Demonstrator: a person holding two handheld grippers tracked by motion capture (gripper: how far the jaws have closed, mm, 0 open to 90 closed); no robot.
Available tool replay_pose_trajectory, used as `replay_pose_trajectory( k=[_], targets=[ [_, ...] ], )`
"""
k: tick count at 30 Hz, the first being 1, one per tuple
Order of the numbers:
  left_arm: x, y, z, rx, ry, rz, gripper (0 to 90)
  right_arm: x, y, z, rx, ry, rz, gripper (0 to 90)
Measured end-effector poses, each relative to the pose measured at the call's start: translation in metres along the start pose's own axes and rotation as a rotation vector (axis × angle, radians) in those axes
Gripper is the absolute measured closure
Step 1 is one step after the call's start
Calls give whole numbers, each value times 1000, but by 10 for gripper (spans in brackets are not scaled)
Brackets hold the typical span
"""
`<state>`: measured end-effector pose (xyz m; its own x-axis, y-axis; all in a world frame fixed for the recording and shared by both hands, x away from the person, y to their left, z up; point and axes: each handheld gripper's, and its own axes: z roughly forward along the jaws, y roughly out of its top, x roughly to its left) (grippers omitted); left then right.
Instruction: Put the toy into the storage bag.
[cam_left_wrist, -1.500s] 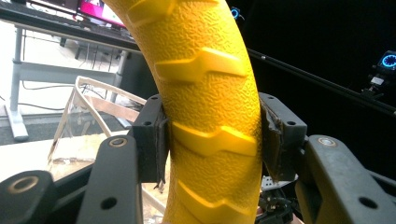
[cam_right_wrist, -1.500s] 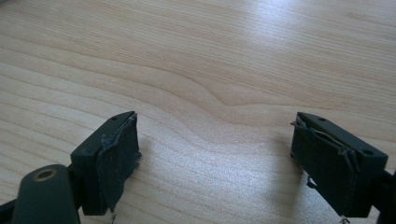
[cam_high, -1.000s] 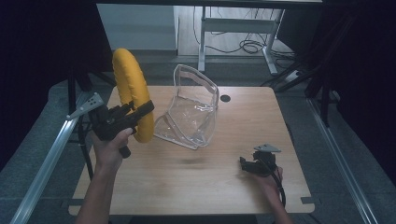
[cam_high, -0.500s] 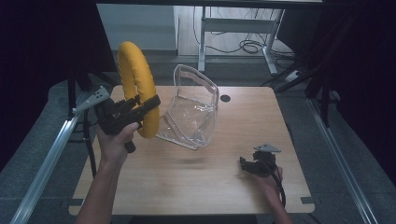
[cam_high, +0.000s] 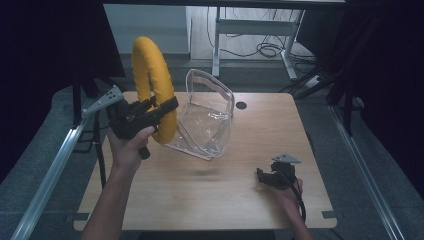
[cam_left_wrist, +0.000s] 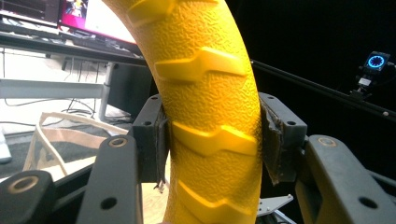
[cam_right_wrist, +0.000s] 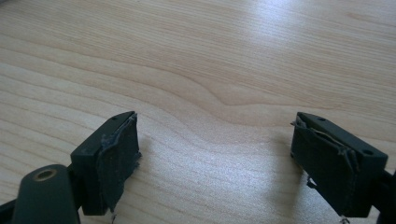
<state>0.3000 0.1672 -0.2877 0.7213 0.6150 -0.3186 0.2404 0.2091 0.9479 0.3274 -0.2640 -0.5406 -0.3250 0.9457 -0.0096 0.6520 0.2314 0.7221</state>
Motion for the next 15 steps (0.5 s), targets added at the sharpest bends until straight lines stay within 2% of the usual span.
replay_pose_trajectory(
  k=[15],
  targets=[
    [-14,6,18,6,-38,12,497,0,0,0,0,0,0,154]
  ],
)
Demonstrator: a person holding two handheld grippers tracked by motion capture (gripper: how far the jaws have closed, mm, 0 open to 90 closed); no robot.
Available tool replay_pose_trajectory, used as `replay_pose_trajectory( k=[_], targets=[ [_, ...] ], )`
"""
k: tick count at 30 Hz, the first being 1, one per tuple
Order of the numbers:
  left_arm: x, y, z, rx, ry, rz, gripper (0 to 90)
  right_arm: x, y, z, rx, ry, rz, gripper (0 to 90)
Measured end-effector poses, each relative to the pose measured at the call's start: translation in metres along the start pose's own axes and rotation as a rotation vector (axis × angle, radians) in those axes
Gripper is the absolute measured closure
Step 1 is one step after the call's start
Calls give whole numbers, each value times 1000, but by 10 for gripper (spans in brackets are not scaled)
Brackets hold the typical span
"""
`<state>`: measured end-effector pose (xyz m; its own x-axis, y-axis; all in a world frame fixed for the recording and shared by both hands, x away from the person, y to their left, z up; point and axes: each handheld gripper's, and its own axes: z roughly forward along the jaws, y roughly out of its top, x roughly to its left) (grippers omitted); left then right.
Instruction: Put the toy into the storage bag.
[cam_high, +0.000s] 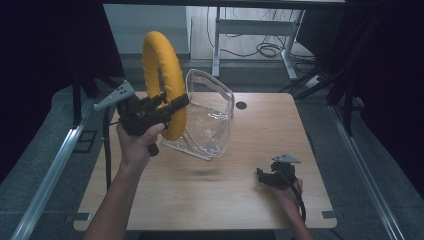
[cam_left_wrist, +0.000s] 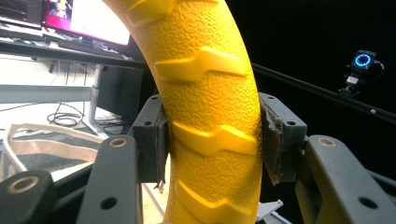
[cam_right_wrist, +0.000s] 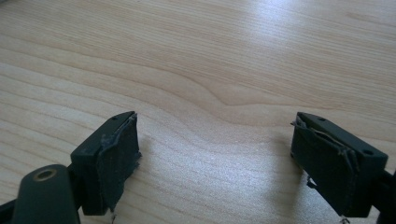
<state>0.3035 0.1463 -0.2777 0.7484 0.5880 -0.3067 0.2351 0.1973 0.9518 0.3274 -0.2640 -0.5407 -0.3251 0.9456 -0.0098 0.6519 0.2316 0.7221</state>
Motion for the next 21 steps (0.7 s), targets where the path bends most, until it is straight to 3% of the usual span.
replay_pose_trajectory(
  k=[21],
  targets=[
    [-16,6,31,32,-41,26,497,0,0,0,-1,-1,2,154]
  ],
)
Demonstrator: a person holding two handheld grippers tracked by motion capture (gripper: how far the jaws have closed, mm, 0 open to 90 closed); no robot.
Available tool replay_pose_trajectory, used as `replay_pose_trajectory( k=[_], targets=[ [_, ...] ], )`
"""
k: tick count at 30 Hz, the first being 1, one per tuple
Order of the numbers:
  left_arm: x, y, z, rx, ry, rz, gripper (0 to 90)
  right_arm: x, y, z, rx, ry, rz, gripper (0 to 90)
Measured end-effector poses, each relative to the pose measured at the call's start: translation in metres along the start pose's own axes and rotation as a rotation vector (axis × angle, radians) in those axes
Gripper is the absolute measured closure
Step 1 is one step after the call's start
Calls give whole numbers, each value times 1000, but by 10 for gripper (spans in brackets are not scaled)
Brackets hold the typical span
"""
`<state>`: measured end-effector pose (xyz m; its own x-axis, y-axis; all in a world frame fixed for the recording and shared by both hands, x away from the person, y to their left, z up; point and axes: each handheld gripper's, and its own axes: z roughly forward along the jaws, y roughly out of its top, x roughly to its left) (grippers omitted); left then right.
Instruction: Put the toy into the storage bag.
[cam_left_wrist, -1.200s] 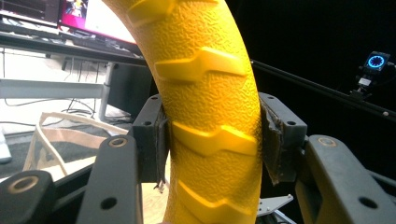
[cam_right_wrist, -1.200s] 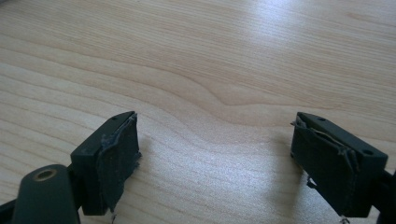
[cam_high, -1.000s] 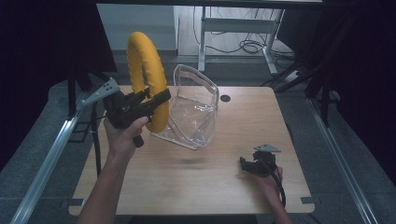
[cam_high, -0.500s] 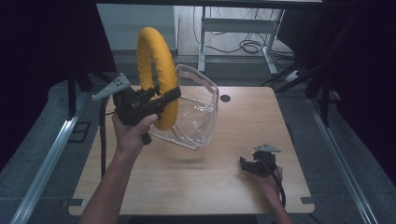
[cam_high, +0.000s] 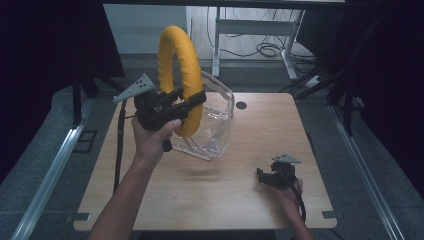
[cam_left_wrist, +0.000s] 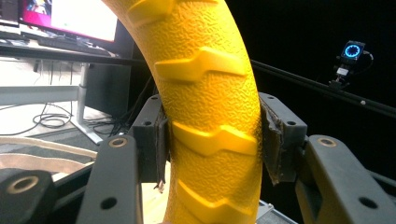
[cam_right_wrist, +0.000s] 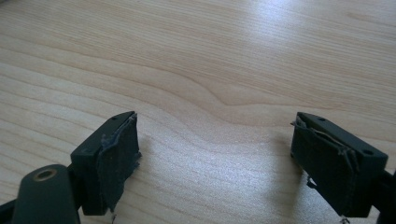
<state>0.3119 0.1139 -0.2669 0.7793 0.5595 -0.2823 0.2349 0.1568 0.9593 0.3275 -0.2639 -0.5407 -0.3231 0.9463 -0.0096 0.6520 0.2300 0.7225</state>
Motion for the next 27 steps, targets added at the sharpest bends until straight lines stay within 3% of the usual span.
replay_pose_trajectory(
  k=[20,27],
  targets=[
    [-10,4,29,26,-28,15,497,0,0,0,0,0,-2,154],
    [-11,3,39,28,-40,0,497,0,0,0,0,0,-1,154]
  ],
)
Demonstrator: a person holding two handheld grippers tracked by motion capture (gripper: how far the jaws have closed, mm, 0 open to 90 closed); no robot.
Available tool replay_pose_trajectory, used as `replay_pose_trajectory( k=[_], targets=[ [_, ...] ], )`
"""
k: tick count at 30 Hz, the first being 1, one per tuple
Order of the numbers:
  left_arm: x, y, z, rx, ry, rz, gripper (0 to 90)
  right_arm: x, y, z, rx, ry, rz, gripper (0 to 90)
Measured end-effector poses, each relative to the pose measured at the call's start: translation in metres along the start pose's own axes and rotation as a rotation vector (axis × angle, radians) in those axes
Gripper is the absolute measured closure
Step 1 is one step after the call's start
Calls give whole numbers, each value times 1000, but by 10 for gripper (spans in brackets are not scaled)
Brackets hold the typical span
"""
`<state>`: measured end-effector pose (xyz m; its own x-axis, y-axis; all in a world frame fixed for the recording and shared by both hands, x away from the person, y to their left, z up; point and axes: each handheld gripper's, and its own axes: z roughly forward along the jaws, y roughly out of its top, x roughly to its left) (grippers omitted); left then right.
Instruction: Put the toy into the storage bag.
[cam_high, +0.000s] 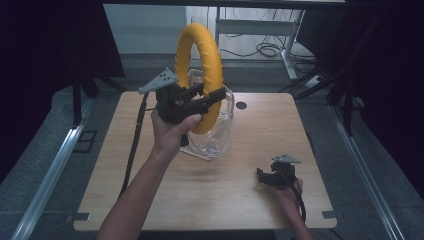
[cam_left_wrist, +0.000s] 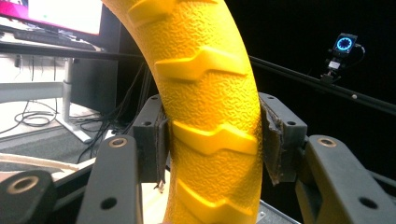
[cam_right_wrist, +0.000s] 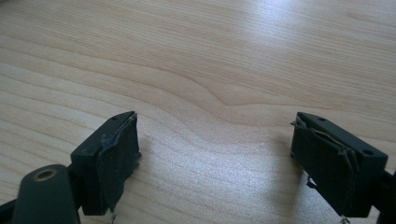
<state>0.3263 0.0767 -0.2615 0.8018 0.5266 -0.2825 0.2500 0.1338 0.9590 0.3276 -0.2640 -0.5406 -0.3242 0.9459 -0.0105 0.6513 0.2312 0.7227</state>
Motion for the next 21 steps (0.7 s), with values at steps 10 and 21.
replay_pose_trajectory(
  k=[10,21],
  targets=[
    [-3,0,8,7,-15,-5,497,0,0,0,1,1,2,154],
    [-4,-4,21,29,-27,-6,497,0,0,0,1,1,3,154]
  ],
)
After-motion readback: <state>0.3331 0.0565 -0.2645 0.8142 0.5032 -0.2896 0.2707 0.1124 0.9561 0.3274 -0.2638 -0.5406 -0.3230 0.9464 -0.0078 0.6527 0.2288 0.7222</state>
